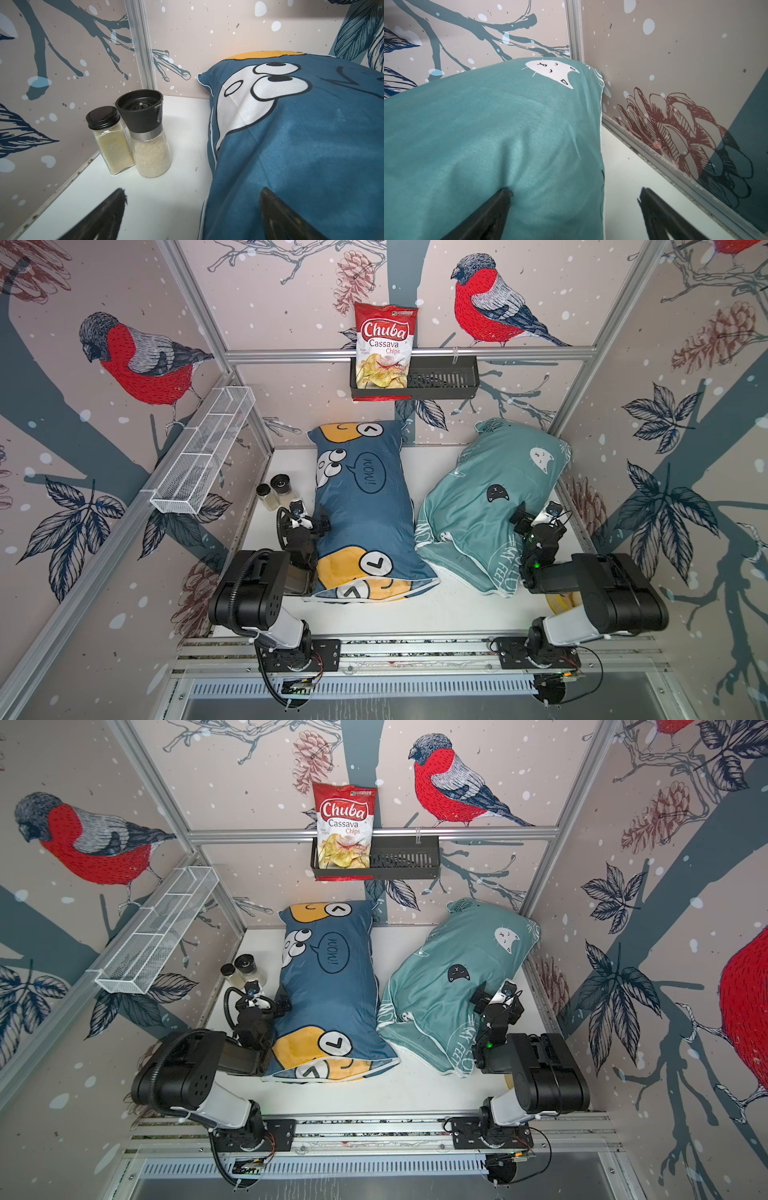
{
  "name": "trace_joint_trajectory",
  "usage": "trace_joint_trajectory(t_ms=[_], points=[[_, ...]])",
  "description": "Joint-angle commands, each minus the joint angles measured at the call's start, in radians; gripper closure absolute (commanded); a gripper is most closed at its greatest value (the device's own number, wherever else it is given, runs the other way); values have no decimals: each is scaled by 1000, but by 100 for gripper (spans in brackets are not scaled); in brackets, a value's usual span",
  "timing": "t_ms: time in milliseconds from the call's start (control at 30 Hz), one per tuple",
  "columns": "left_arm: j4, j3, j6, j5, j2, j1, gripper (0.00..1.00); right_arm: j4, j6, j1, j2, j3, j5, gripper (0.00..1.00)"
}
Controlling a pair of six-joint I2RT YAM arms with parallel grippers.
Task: Zip up pillowcases
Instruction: Pick up the pillowcase from the center of the board.
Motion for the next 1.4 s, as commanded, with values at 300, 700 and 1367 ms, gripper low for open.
trace_joint_trajectory(t_ms=[300,700,1367], points=[[-583,138,-39,-276,-425,-107,3,-598,67,13,-377,135,-59,1],[-1158,343,-365,81,-448,-98,7,-1156,244,404,-517,397,-375,3],[-894,451,-652,437,-87,-150,52,-1222,276,750,69,790,-524,16]])
